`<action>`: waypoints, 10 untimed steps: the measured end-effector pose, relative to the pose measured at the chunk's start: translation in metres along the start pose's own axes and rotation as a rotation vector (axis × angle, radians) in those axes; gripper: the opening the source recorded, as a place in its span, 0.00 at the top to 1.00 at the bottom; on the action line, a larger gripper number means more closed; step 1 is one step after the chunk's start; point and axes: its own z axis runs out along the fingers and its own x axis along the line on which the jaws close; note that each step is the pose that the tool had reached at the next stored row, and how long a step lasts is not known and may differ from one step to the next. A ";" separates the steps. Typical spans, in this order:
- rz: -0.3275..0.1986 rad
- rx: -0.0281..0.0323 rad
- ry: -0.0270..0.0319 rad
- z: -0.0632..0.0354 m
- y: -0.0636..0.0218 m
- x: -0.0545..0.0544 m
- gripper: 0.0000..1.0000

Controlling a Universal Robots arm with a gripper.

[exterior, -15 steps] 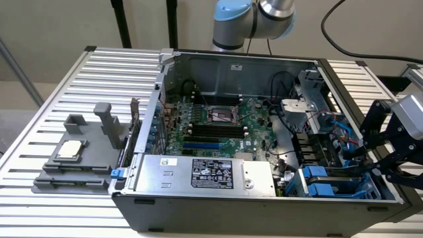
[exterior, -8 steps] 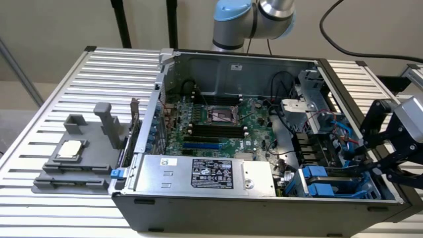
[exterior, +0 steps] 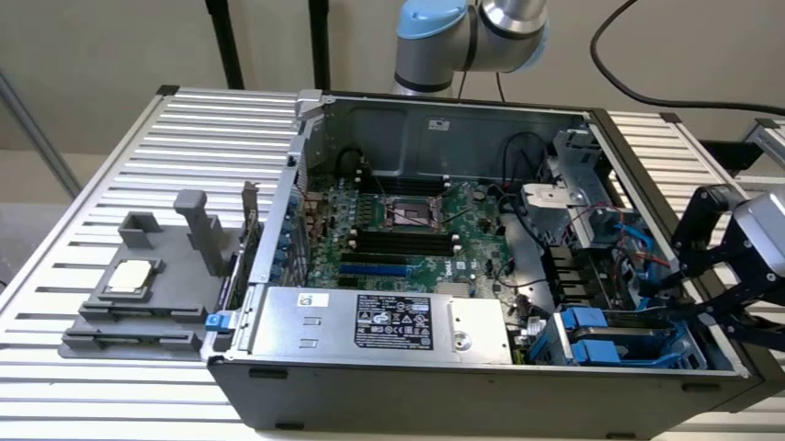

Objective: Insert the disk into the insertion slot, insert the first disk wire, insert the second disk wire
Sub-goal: 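Insert the first disk wire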

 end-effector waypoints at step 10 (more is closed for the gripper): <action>-0.030 0.0002 0.0013 -0.0039 0.0044 0.004 0.64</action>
